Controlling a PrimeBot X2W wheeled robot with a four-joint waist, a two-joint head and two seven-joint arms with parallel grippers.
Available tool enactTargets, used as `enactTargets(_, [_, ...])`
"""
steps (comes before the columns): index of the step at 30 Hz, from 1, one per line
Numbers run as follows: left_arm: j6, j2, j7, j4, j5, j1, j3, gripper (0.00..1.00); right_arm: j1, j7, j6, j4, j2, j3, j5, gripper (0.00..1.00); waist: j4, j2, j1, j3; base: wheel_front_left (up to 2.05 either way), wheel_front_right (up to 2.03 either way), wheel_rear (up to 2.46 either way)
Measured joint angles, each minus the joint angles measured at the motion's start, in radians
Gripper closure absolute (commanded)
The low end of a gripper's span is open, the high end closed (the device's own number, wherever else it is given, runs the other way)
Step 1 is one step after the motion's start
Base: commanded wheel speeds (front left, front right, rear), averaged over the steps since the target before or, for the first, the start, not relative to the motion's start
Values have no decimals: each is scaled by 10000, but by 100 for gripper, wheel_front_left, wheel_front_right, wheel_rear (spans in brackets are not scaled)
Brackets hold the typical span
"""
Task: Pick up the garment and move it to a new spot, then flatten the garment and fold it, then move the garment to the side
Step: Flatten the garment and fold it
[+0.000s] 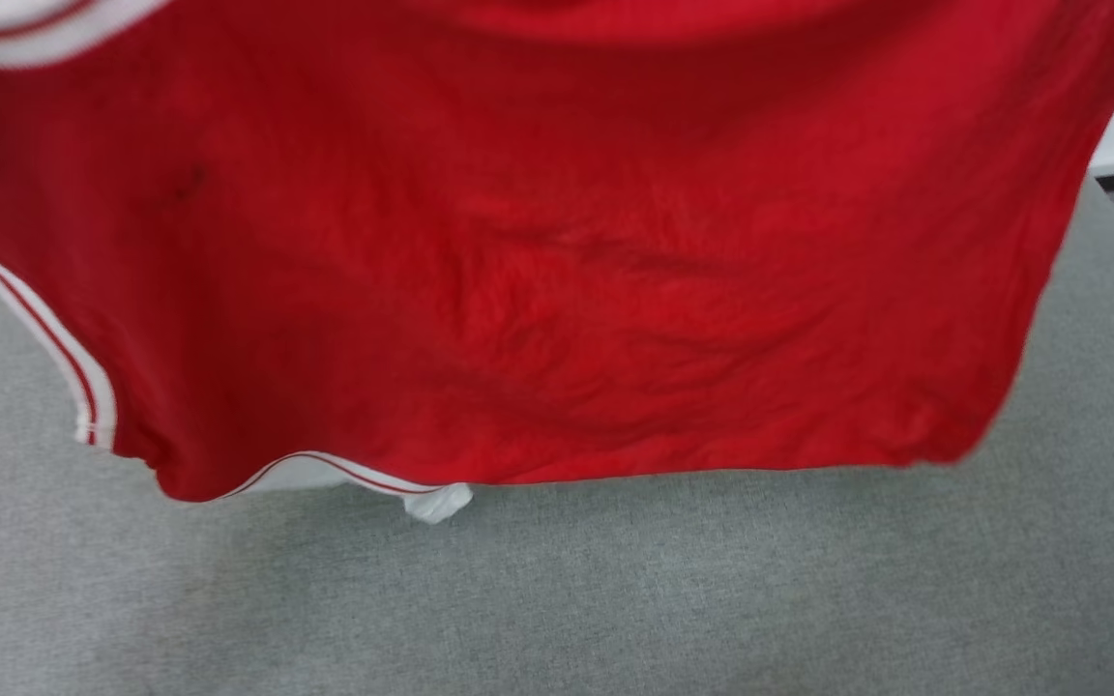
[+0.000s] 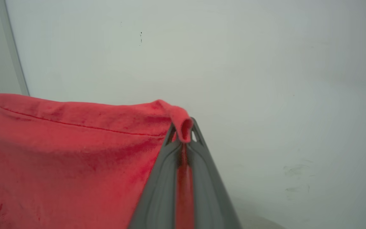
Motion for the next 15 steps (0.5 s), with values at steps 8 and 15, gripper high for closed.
enactTargets(8, [-581,107,286,1302,184,-2470,-360,100,-950,-171,0,2,54,-299,-188,100,-124,0,1,1105,0,0,0])
enactTargets(15, [-1386,-290,201,3361,786,-5556,-1145,100,-2718,-1078,0,1114,-188,-151,-677,100,-119,0,1,2521,0,0,0])
